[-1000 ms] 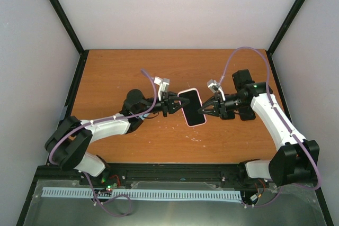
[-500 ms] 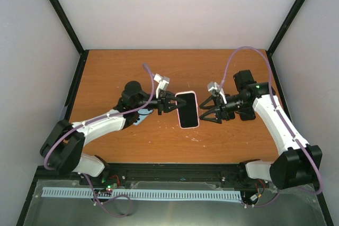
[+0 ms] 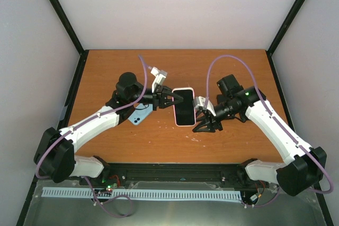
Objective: Take the phone out of the phone case
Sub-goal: Remove the phone case from the phone.
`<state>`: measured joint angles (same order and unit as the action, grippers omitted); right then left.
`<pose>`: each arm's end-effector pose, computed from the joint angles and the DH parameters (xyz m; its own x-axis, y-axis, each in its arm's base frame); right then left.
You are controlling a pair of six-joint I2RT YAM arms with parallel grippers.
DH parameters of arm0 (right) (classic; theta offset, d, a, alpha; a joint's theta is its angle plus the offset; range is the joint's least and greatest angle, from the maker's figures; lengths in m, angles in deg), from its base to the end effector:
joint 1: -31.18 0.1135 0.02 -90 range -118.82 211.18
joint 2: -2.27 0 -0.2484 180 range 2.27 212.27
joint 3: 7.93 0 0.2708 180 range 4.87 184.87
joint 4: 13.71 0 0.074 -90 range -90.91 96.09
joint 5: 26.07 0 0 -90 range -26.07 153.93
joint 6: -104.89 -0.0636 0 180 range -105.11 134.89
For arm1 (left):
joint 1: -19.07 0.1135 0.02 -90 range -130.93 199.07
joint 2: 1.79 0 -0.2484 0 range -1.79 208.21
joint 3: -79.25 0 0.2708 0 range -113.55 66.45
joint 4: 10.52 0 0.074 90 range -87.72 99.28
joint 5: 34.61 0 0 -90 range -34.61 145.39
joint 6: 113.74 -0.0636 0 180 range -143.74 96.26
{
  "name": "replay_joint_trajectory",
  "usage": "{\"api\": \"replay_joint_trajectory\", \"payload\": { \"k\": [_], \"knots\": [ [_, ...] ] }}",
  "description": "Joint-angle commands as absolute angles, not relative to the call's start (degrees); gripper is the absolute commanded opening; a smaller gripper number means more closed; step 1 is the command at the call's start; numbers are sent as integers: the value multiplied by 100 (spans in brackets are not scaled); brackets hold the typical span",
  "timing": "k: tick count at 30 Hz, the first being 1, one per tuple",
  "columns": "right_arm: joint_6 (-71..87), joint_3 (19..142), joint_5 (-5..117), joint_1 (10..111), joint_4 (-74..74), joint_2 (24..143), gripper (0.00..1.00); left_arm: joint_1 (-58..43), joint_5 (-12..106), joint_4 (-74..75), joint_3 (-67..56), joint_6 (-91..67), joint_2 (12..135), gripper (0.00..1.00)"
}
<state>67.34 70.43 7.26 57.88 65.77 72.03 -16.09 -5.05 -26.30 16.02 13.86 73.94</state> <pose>0.1883 0.1542 0.2841 -0.1249 -0.5504 -0.8255 -0.9687 -0.1124 0.2214 0.2366 -0.2343 0.3017 -0.5695 0.0329 -0.8214 0.8161 -0.0968 -0.5697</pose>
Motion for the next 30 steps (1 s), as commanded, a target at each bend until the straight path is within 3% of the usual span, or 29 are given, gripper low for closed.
{"api": "replay_joint_trajectory", "payload": {
  "k": [1, 8, 16, 24, 30],
  "knots": [
    [6570, 6979, 741, 5947, 6297, 6954, 38, -1591, -596, -2702, 1156, 1666, 7435, 0],
    [6501, 6930, 529, 5966, 6333, 6897, 29, -1542, -483, -3006, 1216, 1862, 7513, 0],
    [6574, 6895, 548, 5962, 6426, 6737, 35, -1319, -519, -3417, 1439, 2207, 7544, 0],
    [6449, 6865, 595, 5961, 6313, 6628, 21, -1257, -654, -3676, 1550, 2405, 7688, 0],
    [6230, 6886, 486, 5965, 5989, 6672, 16, -1257, -745, -4035, 1628, 2679, 7828, 0]
  ]
}}
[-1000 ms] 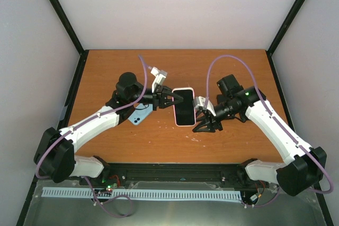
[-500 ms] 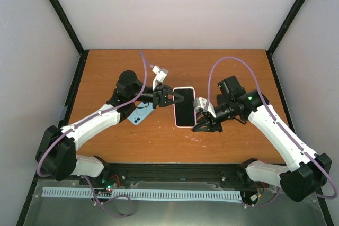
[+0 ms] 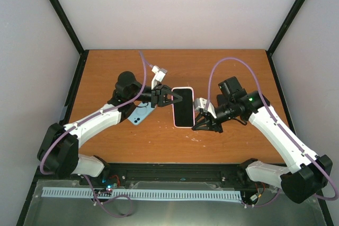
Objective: Take the phone out of the phone case
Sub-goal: Remove the phone case from the phone.
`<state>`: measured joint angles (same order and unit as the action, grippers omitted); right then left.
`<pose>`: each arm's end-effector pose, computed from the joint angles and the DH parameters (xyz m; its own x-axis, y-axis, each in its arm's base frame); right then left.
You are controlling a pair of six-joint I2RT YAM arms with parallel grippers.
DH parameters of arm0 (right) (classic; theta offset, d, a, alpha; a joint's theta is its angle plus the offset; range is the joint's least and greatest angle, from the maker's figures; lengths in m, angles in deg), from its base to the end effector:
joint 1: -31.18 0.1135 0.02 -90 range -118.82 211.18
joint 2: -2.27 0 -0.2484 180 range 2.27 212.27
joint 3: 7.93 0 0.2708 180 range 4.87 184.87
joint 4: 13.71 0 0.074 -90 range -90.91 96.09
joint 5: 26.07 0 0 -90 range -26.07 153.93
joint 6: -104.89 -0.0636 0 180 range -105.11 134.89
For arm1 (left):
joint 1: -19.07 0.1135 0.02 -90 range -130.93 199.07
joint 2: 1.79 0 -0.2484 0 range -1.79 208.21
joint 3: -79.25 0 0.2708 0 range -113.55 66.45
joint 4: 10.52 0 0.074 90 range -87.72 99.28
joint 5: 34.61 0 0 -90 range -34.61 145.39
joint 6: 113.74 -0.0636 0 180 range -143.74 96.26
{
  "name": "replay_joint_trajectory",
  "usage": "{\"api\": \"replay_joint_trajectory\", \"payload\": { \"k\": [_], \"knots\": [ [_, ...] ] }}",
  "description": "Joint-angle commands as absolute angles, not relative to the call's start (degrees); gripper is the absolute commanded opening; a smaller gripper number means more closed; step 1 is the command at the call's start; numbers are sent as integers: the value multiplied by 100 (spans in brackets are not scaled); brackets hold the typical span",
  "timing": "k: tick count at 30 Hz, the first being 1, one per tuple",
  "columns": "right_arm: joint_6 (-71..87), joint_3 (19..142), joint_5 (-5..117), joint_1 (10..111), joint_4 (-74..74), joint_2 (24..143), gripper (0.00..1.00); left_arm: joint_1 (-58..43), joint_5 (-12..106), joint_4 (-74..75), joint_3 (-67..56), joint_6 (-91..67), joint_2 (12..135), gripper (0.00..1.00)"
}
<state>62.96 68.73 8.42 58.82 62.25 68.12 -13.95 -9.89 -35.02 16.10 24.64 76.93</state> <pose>0.1800 0.1534 0.2911 -0.1134 -0.5350 -0.8372 -0.9786 -0.0853 0.1871 0.2466 -0.2292 0.3000 -0.6464 0.0472 -0.7615 0.7484 -0.1551 -0.6449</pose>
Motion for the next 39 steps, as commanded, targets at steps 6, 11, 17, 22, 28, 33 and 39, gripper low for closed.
{"api": "replay_joint_trajectory", "payload": {
  "k": [6, 11, 17, 22, 28, 33, 39],
  "knots": [
    [6034, 6885, 354, 5965, 5714, 6772, 18, -1257, -872, -4304, 1660, 2904, 7896, 0],
    [6035, 6916, 292, 5966, 5756, 6793, 26, -1257, -888, -4070, 1614, 2730, 7835, 0],
    [6055, 6894, 312, 5966, 5748, 6808, 21, -1257, -910, -4035, 1592, 2717, 7867, 0],
    [6160, 6916, 434, 5966, 5683, 6793, 14, -1257, -1137, -4385, 1561, 3097, 7978, 0],
    [6365, 6955, 689, 5967, 5537, 6840, 8, -1257, -1615, -5099, 1500, 3868, 8144, 0],
    [6504, 7126, 650, 5968, 5469, 6951, 7, -1257, -1803, -5617, 1620, 4356, 8190, 0],
    [6692, 7385, 763, 5974, 5408, 7056, 6, -1257, -2091, -6368, 1640, 5159, 8357, 0]
  ]
}}
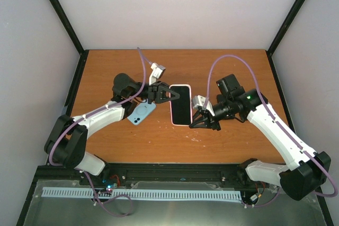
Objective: Take the phone out of the phone case
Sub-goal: Remove the phone case from the phone.
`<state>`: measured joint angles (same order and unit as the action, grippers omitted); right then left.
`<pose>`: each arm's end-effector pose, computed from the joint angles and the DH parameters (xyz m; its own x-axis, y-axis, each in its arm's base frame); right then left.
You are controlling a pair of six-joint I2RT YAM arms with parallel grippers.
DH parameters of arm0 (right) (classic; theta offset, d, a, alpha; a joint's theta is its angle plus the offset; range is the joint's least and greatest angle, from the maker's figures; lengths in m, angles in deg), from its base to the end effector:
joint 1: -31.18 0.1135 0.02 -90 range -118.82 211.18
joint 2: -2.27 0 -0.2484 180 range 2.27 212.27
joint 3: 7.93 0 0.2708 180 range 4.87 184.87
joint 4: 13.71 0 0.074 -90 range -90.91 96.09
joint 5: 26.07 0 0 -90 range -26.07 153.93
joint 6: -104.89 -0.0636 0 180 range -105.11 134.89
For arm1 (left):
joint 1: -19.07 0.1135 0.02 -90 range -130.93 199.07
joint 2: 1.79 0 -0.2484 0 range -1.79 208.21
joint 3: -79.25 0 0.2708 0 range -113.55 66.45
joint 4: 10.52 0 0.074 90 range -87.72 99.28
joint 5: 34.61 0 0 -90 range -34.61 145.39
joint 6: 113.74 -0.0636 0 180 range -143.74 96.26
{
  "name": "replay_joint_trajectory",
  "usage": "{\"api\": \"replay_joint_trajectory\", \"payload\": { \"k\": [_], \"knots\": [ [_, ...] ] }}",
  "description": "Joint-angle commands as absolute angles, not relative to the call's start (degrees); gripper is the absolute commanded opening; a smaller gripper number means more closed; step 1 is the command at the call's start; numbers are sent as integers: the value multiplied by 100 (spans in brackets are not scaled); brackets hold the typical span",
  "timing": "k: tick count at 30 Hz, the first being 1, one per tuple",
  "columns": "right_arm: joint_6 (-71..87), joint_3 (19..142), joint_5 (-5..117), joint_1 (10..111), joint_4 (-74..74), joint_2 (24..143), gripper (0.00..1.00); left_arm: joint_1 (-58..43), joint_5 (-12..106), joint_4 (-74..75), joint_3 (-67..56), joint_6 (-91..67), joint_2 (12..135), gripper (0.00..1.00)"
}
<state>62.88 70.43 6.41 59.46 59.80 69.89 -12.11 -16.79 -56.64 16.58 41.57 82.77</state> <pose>0.1868 0.1614 0.2975 -0.0824 -0.4974 -0.8636 -0.9796 -0.1189 0.1620 0.2535 -0.2242 0.2982 -0.6721 0.0817 -0.7359 0.6954 -0.2714 -0.6653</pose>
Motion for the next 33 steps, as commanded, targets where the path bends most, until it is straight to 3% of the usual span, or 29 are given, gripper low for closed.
{"api": "replay_joint_trajectory", "payload": {
  "k": [1, 8, 20, 27, 33],
  "knots": [
    [6681, 7395, 773, 5969, 5356, 7090, 4, -1262, -2136, -6445, 1634, 5238, 8363, 0],
    [6073, 7369, 482, 5846, 4677, 7411, 3, -1379, -2374, -6822, 1648, 5569, 8145, 0],
    [5668, 7360, 151, 5182, 3947, 7925, 3, -1609, -2885, -6157, 1418, 5474, 7897, 0],
    [6422, 7434, 191, 5131, 4322, 7985, 3, -1773, -3241, -5941, 1308, 5448, 7928, 0],
    [6984, 7467, 517, 5704, 4807, 7711, 3, -1784, -3470, -5404, 1125, 5113, 8081, 0]
  ]
}}
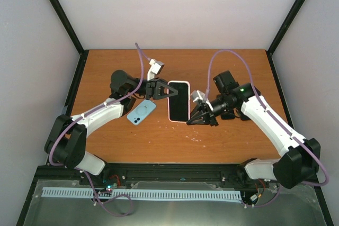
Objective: Take the phone out of the phone case
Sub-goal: Remove the phone case from the phone.
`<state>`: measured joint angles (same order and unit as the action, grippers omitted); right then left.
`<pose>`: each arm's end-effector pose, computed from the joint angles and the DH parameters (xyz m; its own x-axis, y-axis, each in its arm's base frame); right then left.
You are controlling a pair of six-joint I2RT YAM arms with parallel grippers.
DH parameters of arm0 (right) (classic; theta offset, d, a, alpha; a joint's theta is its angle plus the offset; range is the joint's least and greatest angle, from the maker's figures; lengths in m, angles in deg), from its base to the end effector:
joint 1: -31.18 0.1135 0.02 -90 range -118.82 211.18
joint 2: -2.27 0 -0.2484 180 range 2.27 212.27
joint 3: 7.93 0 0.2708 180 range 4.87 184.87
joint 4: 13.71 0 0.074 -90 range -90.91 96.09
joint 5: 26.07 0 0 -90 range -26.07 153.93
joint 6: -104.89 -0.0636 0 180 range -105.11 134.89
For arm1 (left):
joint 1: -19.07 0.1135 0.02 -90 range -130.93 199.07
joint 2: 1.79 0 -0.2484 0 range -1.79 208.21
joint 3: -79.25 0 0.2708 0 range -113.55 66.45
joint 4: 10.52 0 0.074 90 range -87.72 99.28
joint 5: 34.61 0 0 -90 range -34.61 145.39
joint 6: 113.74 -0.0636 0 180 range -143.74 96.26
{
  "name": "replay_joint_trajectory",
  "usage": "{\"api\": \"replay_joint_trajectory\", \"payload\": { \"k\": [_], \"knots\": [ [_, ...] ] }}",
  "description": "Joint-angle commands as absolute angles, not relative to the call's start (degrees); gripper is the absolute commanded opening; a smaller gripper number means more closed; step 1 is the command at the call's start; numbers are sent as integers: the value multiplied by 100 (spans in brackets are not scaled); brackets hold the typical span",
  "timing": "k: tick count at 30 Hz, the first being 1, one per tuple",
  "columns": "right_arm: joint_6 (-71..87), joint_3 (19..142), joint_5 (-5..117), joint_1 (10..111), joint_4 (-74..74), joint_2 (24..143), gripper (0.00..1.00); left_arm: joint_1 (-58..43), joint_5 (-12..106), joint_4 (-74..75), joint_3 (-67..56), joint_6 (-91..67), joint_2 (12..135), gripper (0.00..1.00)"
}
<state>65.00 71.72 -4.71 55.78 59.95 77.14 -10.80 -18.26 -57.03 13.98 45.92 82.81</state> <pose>0.2118 0.1621 0.2852 -0.1935 -0.3959 -0.8977 -0.9437 -0.1752 0.2807 0.2592 -0.2192 0.3131 -0.6878 0.0907 -0.7202 0.6774 -0.2762 -0.6818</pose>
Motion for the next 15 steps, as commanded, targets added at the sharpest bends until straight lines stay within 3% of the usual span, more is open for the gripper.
{"api": "replay_joint_trajectory", "payload": {
  "k": [1, 10, 15],
  "knots": [
    [7019, 7481, 569, 5800, 4838, 7651, 3, -1782, -3492, -5327, 1106, 5040, 8094, 0],
    [6278, 7773, 710, 5962, 4353, 7715, 3, -1822, -3487, -4807, 924, 4652, 8219, 0],
    [5114, 7681, 237, 5363, 3447, 7946, 3, -1855, -3507, -4810, 936, 4638, 8135, 0]
  ]
}}
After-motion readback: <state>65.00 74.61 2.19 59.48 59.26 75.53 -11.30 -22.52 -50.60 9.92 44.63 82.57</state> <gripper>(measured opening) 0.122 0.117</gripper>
